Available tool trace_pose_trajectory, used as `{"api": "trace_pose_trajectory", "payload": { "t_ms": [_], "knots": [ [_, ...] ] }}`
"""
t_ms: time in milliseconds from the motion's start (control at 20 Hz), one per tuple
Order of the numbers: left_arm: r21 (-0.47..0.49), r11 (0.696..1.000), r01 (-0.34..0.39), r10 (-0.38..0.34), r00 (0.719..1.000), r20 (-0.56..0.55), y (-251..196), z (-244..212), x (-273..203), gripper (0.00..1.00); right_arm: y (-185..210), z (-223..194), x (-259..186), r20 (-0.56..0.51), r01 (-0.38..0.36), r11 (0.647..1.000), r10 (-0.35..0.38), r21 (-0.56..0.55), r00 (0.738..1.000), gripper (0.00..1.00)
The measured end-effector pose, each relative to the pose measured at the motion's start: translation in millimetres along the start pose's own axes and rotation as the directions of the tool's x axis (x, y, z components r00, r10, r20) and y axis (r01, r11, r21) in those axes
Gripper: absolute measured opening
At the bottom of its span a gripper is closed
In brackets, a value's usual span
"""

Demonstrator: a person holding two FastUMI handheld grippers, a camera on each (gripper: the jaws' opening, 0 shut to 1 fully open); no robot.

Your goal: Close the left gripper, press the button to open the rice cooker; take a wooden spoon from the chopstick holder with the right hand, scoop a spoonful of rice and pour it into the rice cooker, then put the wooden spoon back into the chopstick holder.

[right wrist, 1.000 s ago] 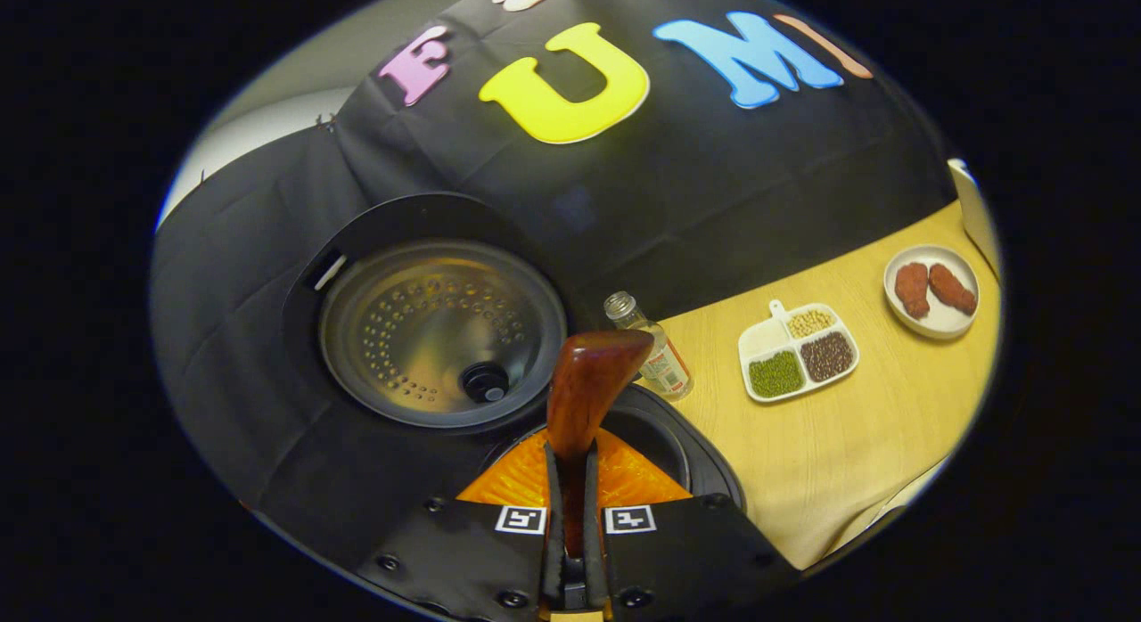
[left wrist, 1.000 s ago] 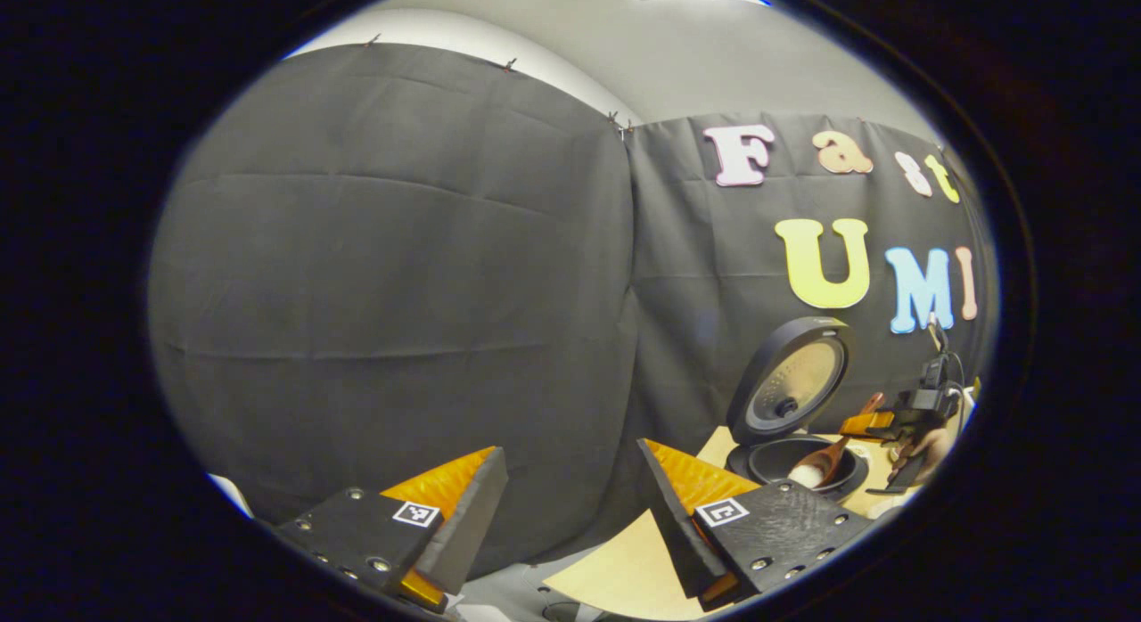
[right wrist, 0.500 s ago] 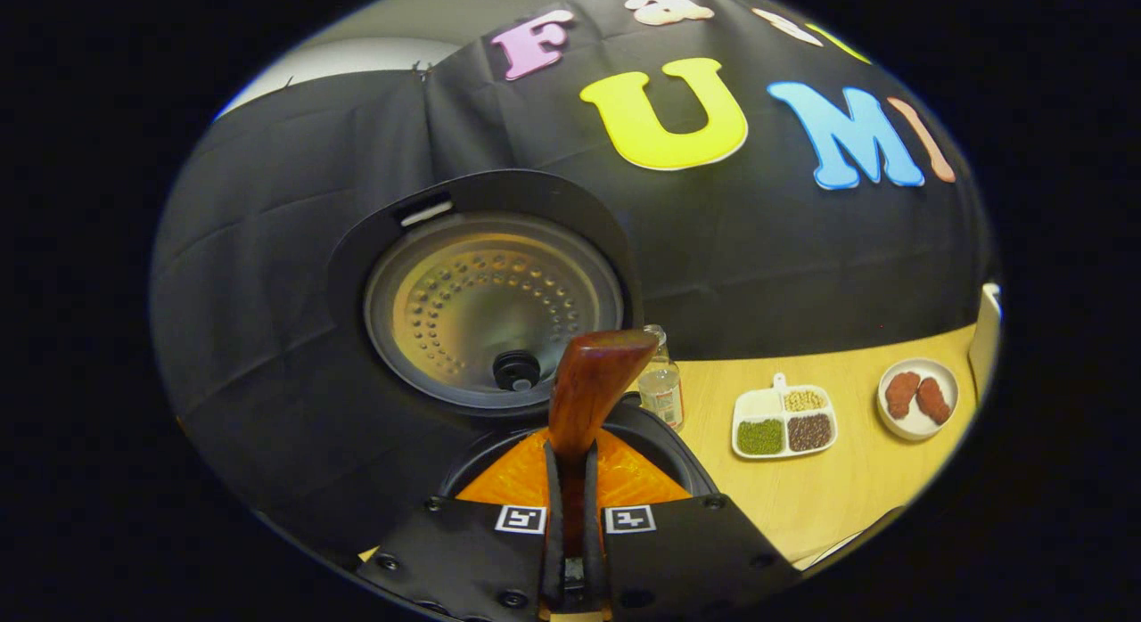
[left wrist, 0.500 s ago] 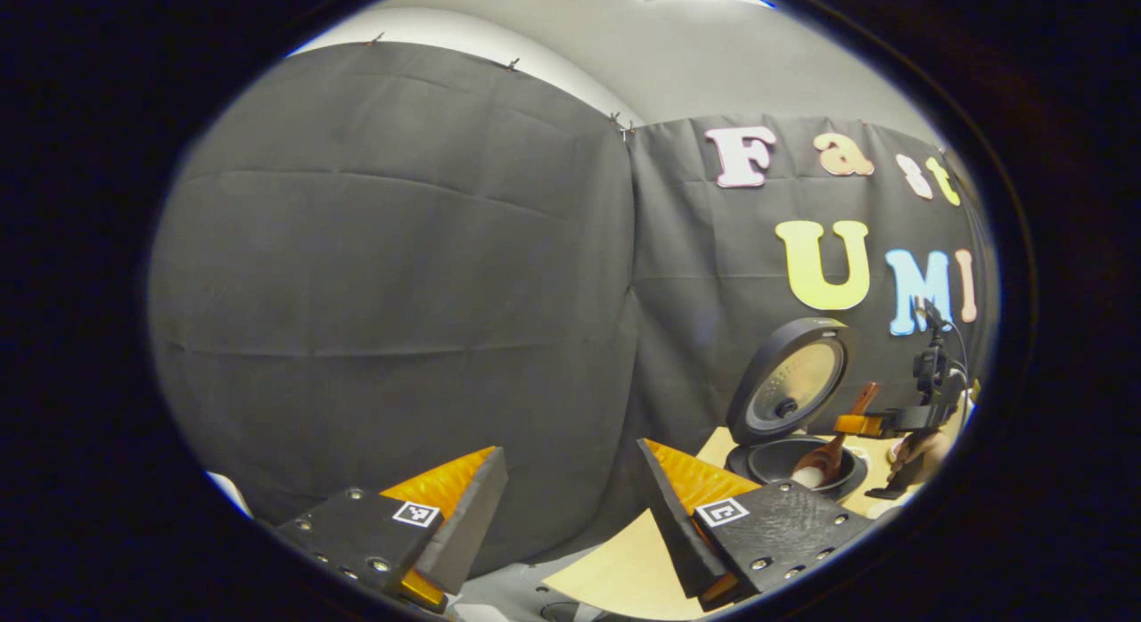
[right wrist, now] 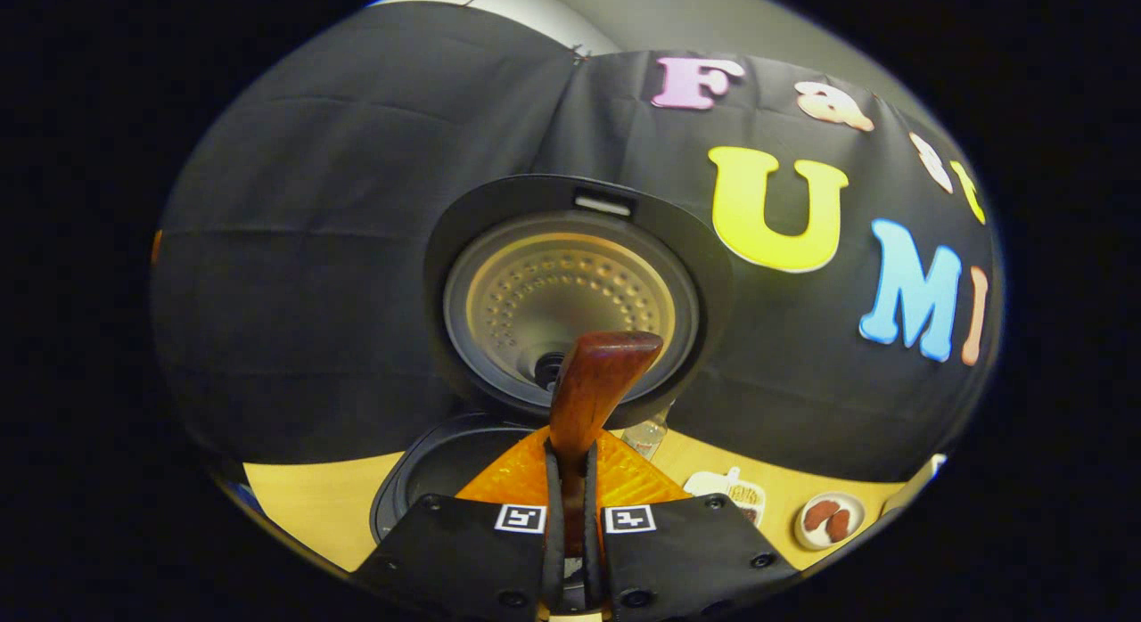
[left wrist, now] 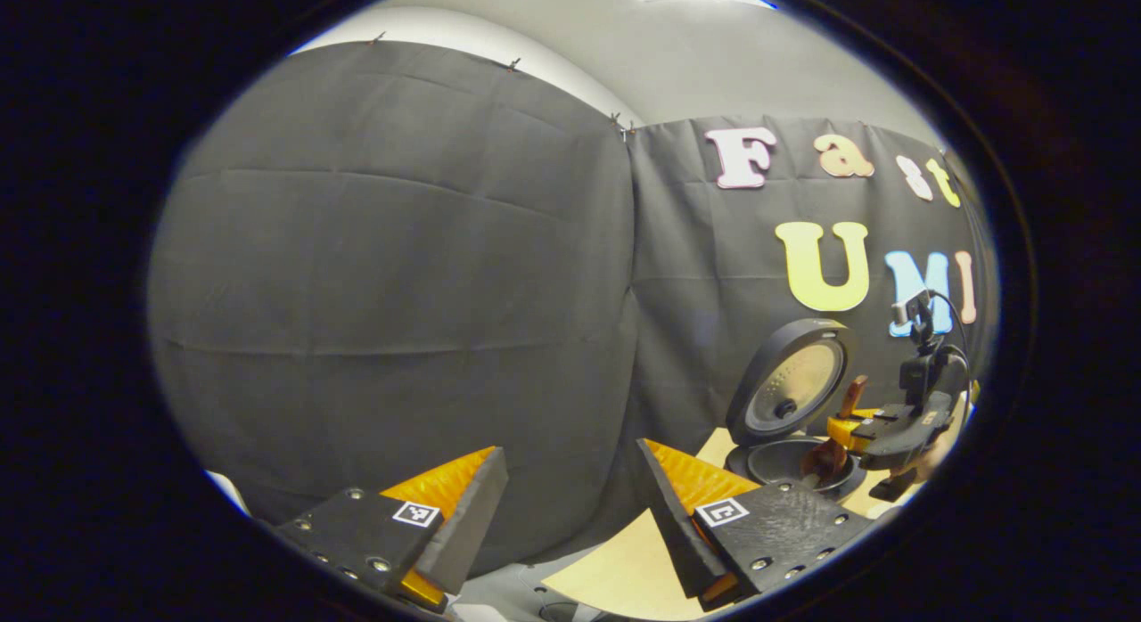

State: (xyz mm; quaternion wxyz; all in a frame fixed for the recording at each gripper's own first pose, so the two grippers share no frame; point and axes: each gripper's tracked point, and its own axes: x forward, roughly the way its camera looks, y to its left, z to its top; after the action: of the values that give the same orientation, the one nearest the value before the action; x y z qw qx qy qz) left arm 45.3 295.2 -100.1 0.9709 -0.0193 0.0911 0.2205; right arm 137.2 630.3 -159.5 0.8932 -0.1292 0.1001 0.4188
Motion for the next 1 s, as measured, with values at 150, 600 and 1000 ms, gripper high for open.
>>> {"api": "trace_pose_trajectory", "payload": {
  "t_ms": [150, 600, 1000],
  "knots": [
    [-0.003, 1.0, -0.001, 0.001, 1.0, 0.0, -1, 0, 1, 0.87, 10, 2, 0, 0.036, -0.001, 0.986, 0.007, -0.164, 0.999, 0.1],
    [-0.002, 1.0, -0.003, 0.003, 1.0, -0.002, 0, -2, 3, 0.87, 22, 5, -8, 0.082, 0.004, 0.924, 0.03, -0.382, 0.996, 0.1],
    [0.003, 1.0, 0.004, -0.004, 1.0, 0.014, -6, 7, -2, 0.87, -8, 0, -4, 0.001, -0.013, 0.995, 0.013, 0.095, 1.0, 0.1]
  ]
}}
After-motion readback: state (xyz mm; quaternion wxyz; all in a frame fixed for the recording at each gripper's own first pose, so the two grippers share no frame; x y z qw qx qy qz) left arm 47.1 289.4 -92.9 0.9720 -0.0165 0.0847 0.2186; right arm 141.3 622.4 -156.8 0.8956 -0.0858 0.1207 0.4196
